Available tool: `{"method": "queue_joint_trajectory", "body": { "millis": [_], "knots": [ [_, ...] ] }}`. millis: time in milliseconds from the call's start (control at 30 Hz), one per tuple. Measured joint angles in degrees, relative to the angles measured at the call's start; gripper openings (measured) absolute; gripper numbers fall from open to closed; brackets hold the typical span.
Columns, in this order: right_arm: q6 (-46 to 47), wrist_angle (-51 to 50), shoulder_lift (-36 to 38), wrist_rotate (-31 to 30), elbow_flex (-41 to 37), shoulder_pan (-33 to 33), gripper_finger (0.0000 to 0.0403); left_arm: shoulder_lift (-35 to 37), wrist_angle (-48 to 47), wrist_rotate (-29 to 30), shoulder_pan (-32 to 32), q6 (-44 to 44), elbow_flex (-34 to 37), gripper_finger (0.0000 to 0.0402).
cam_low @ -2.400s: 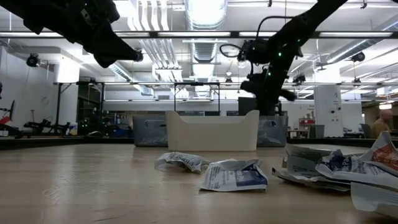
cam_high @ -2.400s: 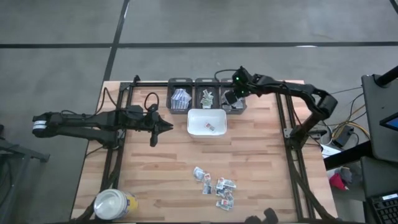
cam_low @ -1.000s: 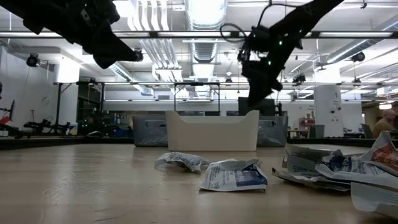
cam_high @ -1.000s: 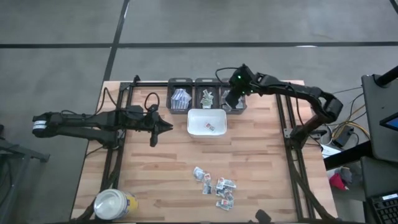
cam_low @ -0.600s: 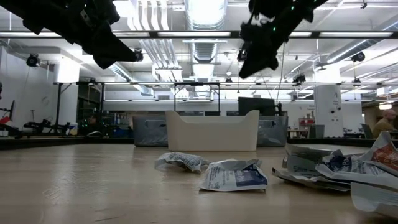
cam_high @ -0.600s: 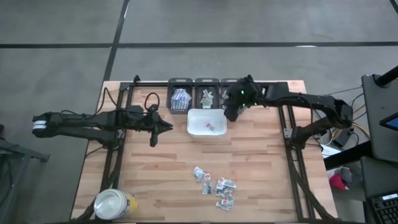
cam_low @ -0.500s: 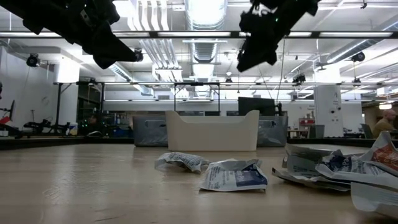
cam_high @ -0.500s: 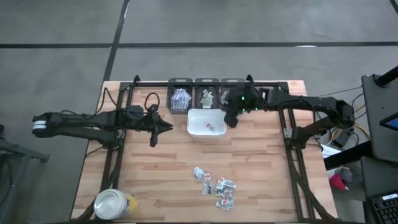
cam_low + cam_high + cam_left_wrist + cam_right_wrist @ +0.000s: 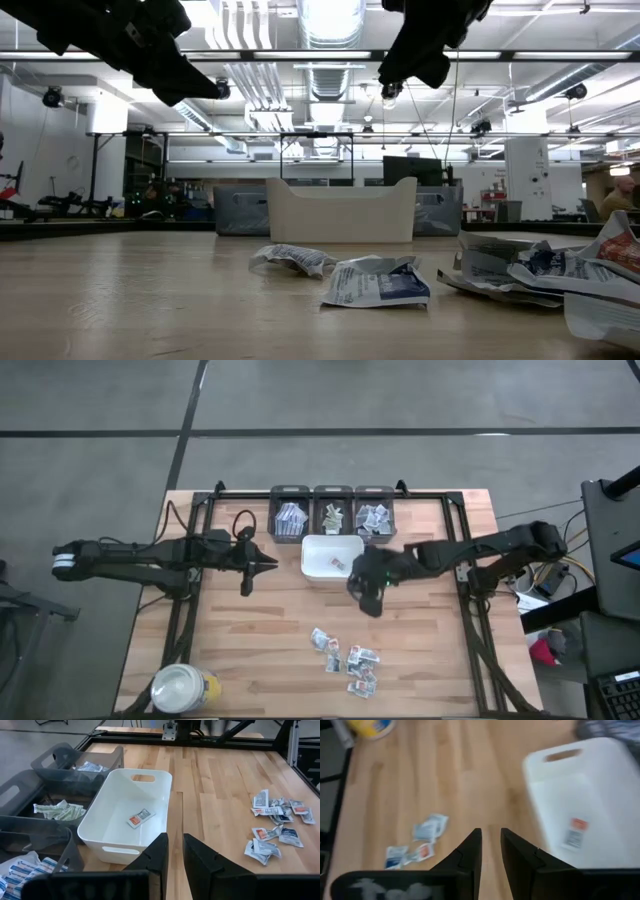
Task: Pick & Place First Aid Supplies
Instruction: Put the white alcohol pad into the right black bin
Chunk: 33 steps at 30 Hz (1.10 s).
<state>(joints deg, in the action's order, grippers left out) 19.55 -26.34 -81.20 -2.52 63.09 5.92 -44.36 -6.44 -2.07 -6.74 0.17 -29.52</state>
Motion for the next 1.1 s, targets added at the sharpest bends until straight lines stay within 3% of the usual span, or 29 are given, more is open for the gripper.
{"method": "queue_joint_trajectory", "body": {
  "millis": [233,667,933,1100],
  "knots": [
    [1.8,4.9,-4.3,0.0,1.4,5.0,0.0064,0.0,0.1,-0.3,0.0,-0.1,0.0,0.0056],
    [9.8,1.4,-7.6,-0.9,2.9,8.8,0.0058,0.0,3.0,-4.8,0.0,-3.3,0.0,0.0060],
    [16.3,-0.9,-4.5,-10.2,-1.7,13.7,0.0054,0.0,3.0,-5.6,0.0,-9.7,0.0,0.0060],
    [16.1,0.2,-1.8,-10.9,-4.5,16.0,0.0048,0.0,3.0,-6.3,0.0,-14.9,0.0,0.0060]
  ]
}}
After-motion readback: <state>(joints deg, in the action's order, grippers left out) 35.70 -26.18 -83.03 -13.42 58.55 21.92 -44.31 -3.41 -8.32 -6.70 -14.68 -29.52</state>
